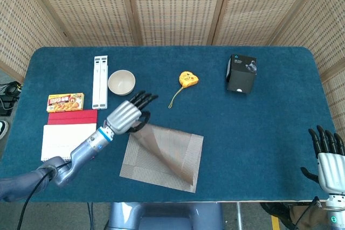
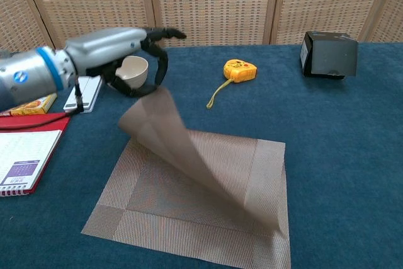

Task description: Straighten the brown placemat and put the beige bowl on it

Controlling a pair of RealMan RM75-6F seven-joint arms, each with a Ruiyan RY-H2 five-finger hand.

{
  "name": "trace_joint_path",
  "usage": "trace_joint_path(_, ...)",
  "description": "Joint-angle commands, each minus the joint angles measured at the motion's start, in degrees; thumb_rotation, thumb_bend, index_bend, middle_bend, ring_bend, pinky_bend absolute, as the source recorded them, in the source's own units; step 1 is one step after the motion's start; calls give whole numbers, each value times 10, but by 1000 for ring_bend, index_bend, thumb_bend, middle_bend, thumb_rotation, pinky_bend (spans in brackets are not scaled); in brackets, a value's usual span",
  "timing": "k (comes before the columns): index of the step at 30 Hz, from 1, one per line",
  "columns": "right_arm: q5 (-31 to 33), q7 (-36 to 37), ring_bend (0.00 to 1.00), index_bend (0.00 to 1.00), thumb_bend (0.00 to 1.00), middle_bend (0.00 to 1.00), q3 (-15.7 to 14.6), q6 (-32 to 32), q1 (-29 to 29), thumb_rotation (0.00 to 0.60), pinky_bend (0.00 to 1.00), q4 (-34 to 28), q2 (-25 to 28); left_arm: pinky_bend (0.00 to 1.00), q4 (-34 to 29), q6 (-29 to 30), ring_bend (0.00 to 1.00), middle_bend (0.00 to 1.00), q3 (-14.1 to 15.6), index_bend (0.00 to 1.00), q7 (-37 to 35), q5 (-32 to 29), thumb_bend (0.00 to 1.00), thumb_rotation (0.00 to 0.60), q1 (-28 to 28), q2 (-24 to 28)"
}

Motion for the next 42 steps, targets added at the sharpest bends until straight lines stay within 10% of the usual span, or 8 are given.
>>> trace_joint_path(1,5,-2,0,0,0,0,0,-7,2,600,0,3,-2,0,60,-83,0,0,-84,746,43,-106,623,600,-63,-24)
trace_joint_path(14,19,-18,0,0,0,0,2,-21,9,600,0,10,-11,0,317,-153,0,0,-118,735,105,-210,647,600,-141,-164)
trace_joint_path(17,22,-18,0,0,0,0,2,-24,10,600,0,11,-11,0,357,-174,0,0,-116,478,100,-217,534,600,-147,-184)
trace_joint_path(20,26,-18,0,0,0,0,3,-28,12,600,0,13,-12,0,374,-185,0,0,-113,28,84,-216,123,600,-151,-189)
trace_joint_path(25,27,-23,0,0,0,0,2,-32,14,600,0,14,-15,0,367,-125,0,0,-113,0,20,-192,0,600,-148,-179)
trace_joint_path(34,12,-29,0,0,0,0,-4,-21,11,600,0,12,-18,0,247,-29,0,0,-97,0,-44,-147,0,600,-105,-89)
trace_joint_path(42,-5,-36,0,0,0,0,-12,-13,9,600,0,12,-21,0,-106,62,0,0,-62,0,152,-209,0,600,43,96)
